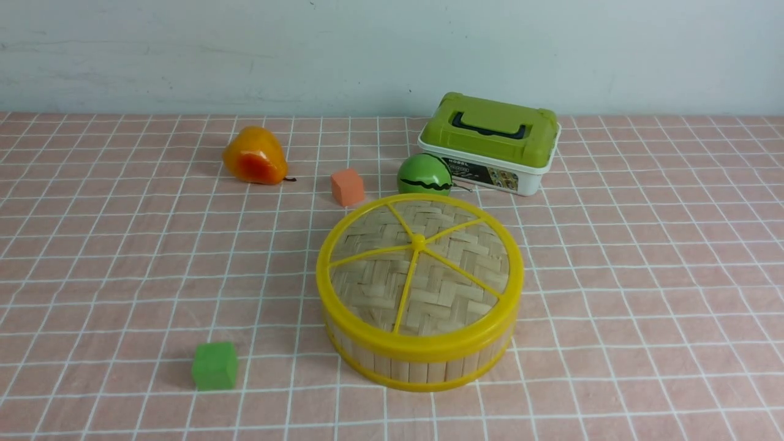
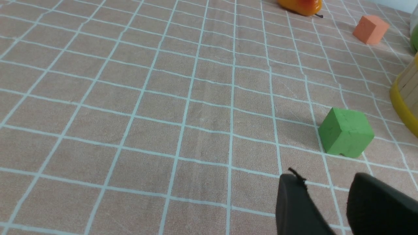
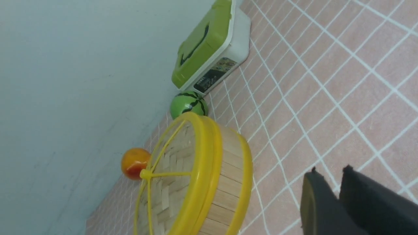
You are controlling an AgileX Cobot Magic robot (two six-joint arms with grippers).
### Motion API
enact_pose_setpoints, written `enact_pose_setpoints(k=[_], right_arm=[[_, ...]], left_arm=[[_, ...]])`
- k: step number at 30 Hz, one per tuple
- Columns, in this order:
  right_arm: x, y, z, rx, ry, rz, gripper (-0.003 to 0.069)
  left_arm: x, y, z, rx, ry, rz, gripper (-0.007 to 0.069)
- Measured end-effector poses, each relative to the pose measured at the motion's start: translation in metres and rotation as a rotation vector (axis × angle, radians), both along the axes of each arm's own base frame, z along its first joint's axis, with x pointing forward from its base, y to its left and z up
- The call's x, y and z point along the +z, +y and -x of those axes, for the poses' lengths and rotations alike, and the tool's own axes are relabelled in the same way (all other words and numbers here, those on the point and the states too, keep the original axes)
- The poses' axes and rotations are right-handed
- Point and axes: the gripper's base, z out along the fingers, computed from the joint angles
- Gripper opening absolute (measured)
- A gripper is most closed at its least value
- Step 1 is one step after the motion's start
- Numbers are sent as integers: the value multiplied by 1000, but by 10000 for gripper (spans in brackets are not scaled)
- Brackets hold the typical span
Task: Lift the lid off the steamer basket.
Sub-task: Use the right arm to lift the lid of the steamer
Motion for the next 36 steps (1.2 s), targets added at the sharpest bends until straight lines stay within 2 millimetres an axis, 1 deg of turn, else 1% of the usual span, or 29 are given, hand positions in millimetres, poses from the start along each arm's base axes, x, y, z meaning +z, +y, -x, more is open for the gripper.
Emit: enact_pose_setpoints(k=[3,5,6,8,9,10,11,12,13,15,16,18,19,20,21,22,23,24,25,26,27,28,29,30,32,33,35,36], right_arm=[[2,-1,0,0,-21,48,83],[11,1,2,39,-36,147,83],[20,3,4,66,-56,224,83],[54,6,9,134,-92,415,75],[74,8,12,165,-103,503,61],[76,8,11,186,-75,533,57],[103,9,10,247,-45,677,31],[122,8,5,314,38,803,1],[133,8,-1,364,96,860,-7],[154,6,-18,481,247,987,-20],[163,5,-28,526,301,1020,-21],[170,7,-45,638,383,1050,-21],[176,9,-51,669,382,1062,-18],[179,14,-64,750,390,1069,-14],[181,19,-74,808,384,1081,-10],[185,24,-81,854,366,1093,-8],[190,32,-93,910,350,1109,-6],[189,34,-97,932,356,1110,-6],[194,44,-112,987,353,1123,-4],[196,52,-123,1026,365,1135,-3],[196,56,-131,1045,377,1146,-3],[192,66,-147,1084,406,1156,-1],[195,75,-160,1096,409,1184,0],[195,81,-165,1107,407,1195,0],[197,109,-196,1127,410,1240,7],[194,114,-200,1138,419,1246,8],[193,145,-226,1155,404,1263,29],[188,153,-234,1166,410,1264,38]], left_arm=[[0,0,0,0,0,0,239],[0,0,0,0,0,0,239],[0,0,0,0,0,0,239],[0,0,0,0,0,0,239],[0,0,0,0,0,0,239],[0,0,0,0,0,0,239],[0,0,0,0,0,0,239],[0,0,0,0,0,0,239],[0,0,0,0,0,0,239],[0,0,0,0,0,0,239],[0,0,0,0,0,0,239],[0,0,0,0,0,0,239],[0,0,0,0,0,0,239],[0,0,0,0,0,0,239],[0,0,0,0,0,0,239],[0,0,0,0,0,0,239],[0,0,0,0,0,0,239],[0,0,0,0,0,0,239],[0,0,0,0,0,0,239],[0,0,0,0,0,0,239],[0,0,0,0,0,0,239],[0,0,0,0,0,0,239],[0,0,0,0,0,0,239],[0,0,0,0,0,0,239],[0,0,0,0,0,0,239],[0,0,0,0,0,0,239],[0,0,0,0,0,0,239],[0,0,0,0,0,0,239]])
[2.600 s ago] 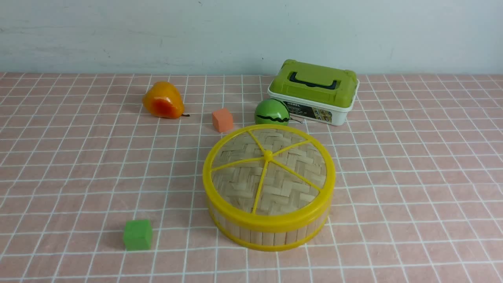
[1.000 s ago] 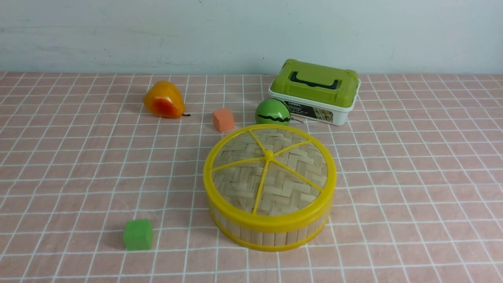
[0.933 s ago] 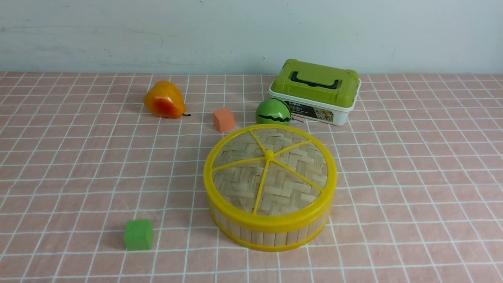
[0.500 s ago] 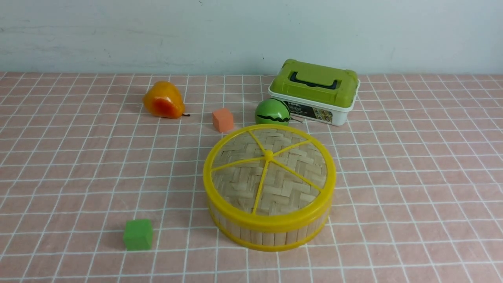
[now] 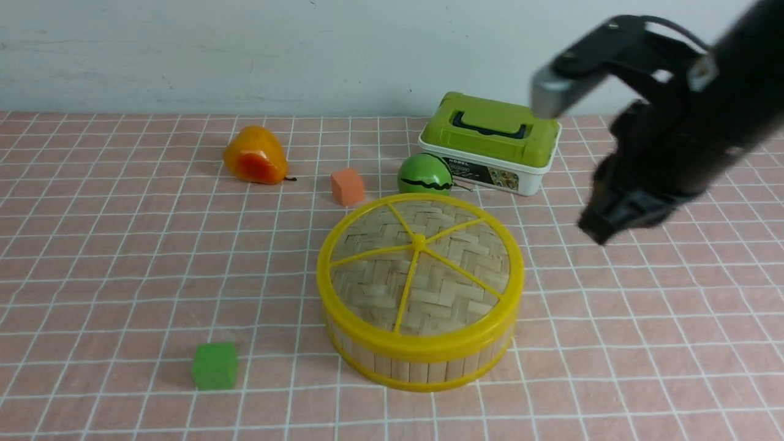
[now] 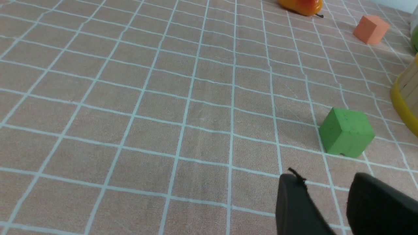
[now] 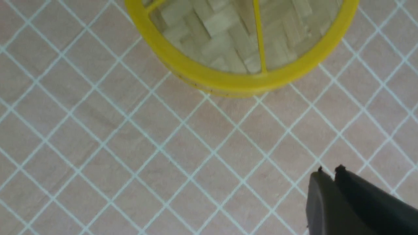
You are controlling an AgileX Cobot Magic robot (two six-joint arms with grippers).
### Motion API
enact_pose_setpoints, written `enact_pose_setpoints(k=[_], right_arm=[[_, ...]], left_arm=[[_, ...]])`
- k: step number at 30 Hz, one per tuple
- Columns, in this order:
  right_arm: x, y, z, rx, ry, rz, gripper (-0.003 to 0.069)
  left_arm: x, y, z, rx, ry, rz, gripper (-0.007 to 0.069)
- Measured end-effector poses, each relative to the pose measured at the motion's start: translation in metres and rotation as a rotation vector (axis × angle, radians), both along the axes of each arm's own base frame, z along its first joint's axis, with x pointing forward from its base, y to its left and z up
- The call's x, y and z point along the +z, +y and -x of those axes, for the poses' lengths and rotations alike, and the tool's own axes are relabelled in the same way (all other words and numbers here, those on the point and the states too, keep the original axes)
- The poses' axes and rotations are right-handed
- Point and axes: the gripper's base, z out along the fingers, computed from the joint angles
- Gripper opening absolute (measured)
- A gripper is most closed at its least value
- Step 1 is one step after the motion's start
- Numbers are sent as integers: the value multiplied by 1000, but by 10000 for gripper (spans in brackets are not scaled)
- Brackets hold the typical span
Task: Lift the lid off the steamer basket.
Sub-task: Use the right arm to lift the lid of the steamer
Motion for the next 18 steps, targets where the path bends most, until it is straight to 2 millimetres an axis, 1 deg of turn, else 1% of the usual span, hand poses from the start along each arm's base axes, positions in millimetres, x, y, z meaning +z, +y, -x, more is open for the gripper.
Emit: enact_pose_setpoints(k=[1,2,3,4,5,6,8,9,10,11,12,14,16,17,18], right_arm=[[1,9,-8,5,-9,-6,56],[-4,19,-17,12,0,-3,75],[-4,26,-25,14,-8,-10,105],[-9,35,-34,13,-5,-13,141],[-13,38,-38,10,5,-10,149],[-21,50,-53,-3,12,-15,218],[-30,60,-69,-22,17,-25,300],[-33,62,-72,-26,20,-26,326],[-44,70,-84,-33,33,-32,394],[-48,72,-87,-35,40,-28,401],[-56,76,-93,-35,48,-30,433],[-66,82,-101,-36,59,-29,461],[-77,85,-106,-36,75,-21,468],[-87,87,-110,-37,89,-12,465],[-87,87,-110,-37,89,-11,464]], left_arm=[[0,0,0,0,0,0,239],[0,0,0,0,0,0,239],[0,0,0,0,0,0,239],[0,0,0,0,0,0,239],[0,0,0,0,0,0,239],[0,0,0,0,0,0,239],[0,0,0,0,0,0,239],[0,0,0,0,0,0,239],[0,0,0,0,0,0,239],[0,0,0,0,0,0,239],[0,0,0,0,0,0,239],[0,0,0,0,0,0,239],[0,0,0,0,0,0,239],[0,0,0,0,0,0,239],[0,0,0,0,0,0,239]])
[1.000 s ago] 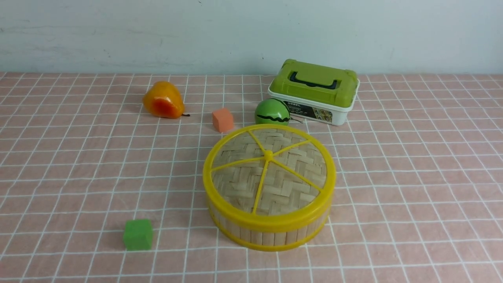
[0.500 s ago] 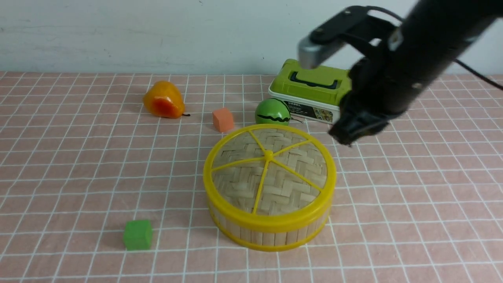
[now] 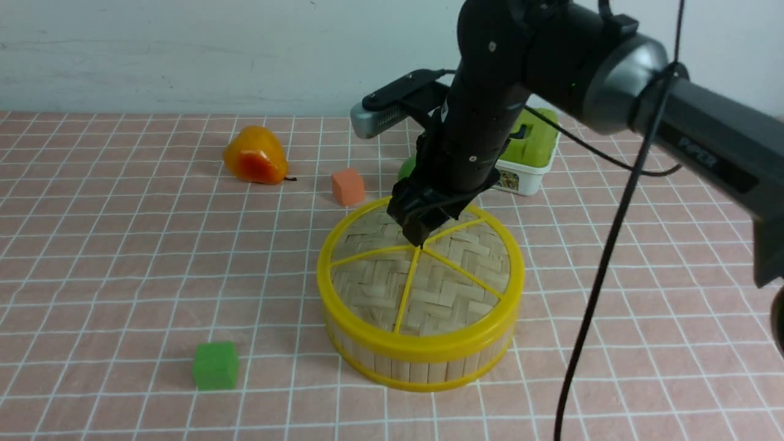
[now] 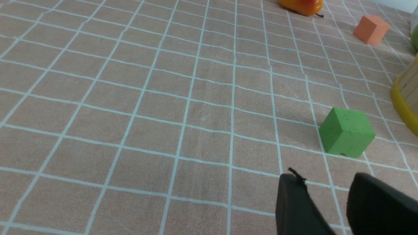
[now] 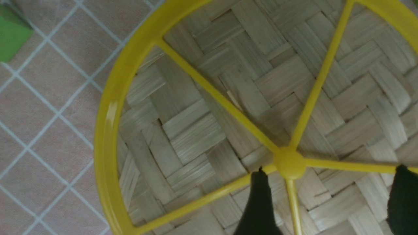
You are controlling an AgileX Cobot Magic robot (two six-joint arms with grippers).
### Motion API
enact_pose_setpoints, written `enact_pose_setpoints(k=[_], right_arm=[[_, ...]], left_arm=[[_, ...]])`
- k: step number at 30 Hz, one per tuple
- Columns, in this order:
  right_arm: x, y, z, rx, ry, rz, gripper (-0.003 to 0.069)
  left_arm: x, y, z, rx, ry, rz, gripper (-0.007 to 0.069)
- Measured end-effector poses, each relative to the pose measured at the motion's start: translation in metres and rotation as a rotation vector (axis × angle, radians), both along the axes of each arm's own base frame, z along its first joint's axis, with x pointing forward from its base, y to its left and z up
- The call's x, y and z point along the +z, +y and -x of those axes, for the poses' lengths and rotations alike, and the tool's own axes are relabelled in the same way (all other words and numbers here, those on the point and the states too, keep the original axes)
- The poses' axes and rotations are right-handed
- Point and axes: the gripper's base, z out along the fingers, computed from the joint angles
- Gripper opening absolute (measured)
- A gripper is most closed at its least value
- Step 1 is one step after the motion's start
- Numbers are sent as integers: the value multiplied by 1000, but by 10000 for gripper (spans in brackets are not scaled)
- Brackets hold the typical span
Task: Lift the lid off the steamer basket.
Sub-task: Use the right arm to lift the lid of the steamer
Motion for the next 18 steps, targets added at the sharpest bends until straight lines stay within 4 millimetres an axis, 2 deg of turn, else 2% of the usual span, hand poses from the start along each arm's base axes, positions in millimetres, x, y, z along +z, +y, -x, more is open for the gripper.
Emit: enact_pose_setpoints(k=[1,3,4,7,13,15,18], right_arm=[[-10,2,-3,0,17,11,449],[-15,3,-4,0,26,15,433],[-20,4,-6,0,34,18,393],[-22,5,-7,-1,34,13,339],[-20,8,-6,-1,33,-18,76],[-18,7,-6,3,31,-16,74],[-3,-1,-2,9,-14,20,78]], left_arm=[[0,0,0,0,0,0,239],[0,0,0,0,0,0,239],[0,0,0,0,0,0,239],[0,0,0,0,0,0,239],[0,0,0,0,0,0,239],[0,0,0,0,0,0,239],[0,0,0,0,0,0,239]])
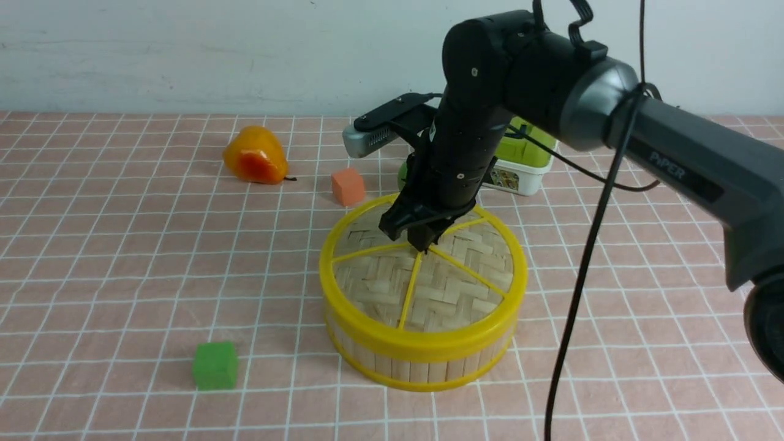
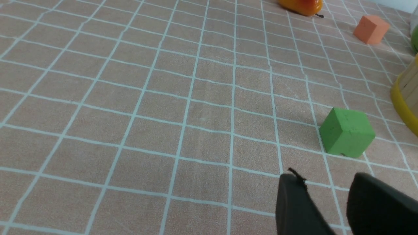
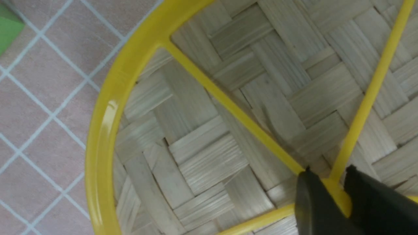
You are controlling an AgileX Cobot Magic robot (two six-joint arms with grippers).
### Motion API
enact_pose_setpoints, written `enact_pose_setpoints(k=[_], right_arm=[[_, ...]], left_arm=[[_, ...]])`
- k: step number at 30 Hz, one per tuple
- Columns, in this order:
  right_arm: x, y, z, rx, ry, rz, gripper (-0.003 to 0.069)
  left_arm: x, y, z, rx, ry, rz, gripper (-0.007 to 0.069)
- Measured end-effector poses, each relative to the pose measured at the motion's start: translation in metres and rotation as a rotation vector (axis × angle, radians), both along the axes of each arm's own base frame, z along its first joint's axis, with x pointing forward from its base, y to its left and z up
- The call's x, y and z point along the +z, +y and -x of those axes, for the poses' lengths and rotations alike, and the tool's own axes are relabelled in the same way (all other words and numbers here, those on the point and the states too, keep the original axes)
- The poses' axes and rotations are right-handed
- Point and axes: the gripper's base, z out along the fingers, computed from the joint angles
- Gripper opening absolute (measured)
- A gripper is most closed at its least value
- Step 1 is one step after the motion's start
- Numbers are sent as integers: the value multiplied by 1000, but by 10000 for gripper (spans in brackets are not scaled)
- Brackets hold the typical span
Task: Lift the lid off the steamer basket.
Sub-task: Use the right arm to lift the lid of the steamer, then use the right arm to place the steamer lid on the table
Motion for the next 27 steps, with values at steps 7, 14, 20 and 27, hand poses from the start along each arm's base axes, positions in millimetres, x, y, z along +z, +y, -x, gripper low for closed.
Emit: enact_pose_setpoints(k=[7,14,20,27], right_arm=[[92,-75,17,-119,-218,22,78],[60,-186,23,-381,-26,30,78],[-28,-222,16,-509,59,6,78],[-69,-230,1,-548,23,-4,78]], left_arm=[[0,0,0,0,0,0,239],[0,0,0,0,0,0,239],[0,0,0,0,0,0,239],[0,0,0,0,0,0,239]])
